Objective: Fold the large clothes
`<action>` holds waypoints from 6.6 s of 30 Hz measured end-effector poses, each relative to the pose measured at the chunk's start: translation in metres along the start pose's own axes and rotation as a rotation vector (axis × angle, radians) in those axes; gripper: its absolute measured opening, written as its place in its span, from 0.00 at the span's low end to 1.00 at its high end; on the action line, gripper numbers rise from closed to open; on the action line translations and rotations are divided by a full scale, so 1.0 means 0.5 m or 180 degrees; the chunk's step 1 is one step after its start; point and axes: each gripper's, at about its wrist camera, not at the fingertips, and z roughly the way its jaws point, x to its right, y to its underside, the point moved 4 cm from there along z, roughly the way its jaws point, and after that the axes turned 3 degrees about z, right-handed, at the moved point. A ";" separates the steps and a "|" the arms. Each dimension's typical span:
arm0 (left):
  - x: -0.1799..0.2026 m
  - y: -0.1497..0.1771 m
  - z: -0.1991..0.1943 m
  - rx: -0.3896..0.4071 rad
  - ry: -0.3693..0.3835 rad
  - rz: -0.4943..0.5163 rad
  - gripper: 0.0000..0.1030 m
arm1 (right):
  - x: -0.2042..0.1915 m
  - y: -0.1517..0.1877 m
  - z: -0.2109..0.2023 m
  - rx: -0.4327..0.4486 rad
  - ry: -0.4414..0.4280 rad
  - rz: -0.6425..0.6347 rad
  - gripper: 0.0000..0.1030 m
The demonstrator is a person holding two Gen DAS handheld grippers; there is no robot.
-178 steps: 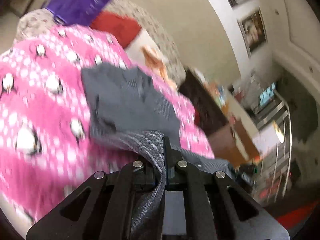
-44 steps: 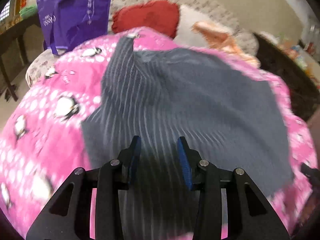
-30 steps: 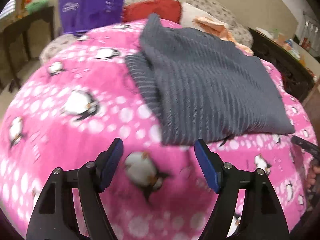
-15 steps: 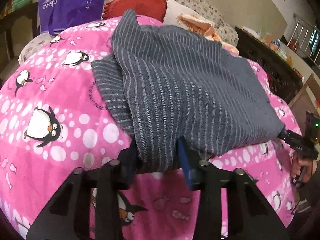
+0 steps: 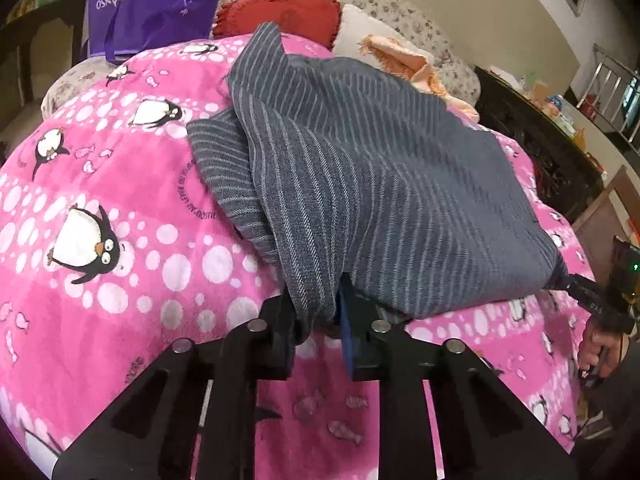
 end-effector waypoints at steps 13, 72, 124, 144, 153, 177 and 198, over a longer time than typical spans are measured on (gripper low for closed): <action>0.006 0.138 -0.153 -0.0237 0.0485 0.0091 0.20 | -0.065 0.137 -0.178 -0.0236 -0.0610 0.0081 0.11; 0.044 0.102 -0.050 0.0412 -0.0014 -0.0101 0.35 | -0.129 0.118 -0.001 -0.0301 0.0390 0.0126 0.34; 0.057 0.060 -0.106 0.0403 0.0247 -0.0203 0.63 | -0.142 0.133 -0.009 0.0198 0.0596 0.0126 0.60; -0.090 -0.025 0.010 -0.0275 0.0537 -0.0410 0.83 | -0.137 0.133 -0.007 0.0201 0.0516 0.0173 0.60; -0.047 -0.039 0.021 -0.0725 0.0837 0.0188 0.82 | -0.135 0.133 -0.007 0.0200 0.0521 0.0168 0.61; 0.009 -0.050 0.060 -0.0923 0.0539 0.0676 0.77 | -0.139 0.132 -0.005 0.0184 0.0574 0.0150 0.61; 0.073 -0.066 -0.012 -0.0930 0.1035 0.0809 0.11 | 0.038 0.257 -0.215 0.0190 0.1475 0.1184 0.63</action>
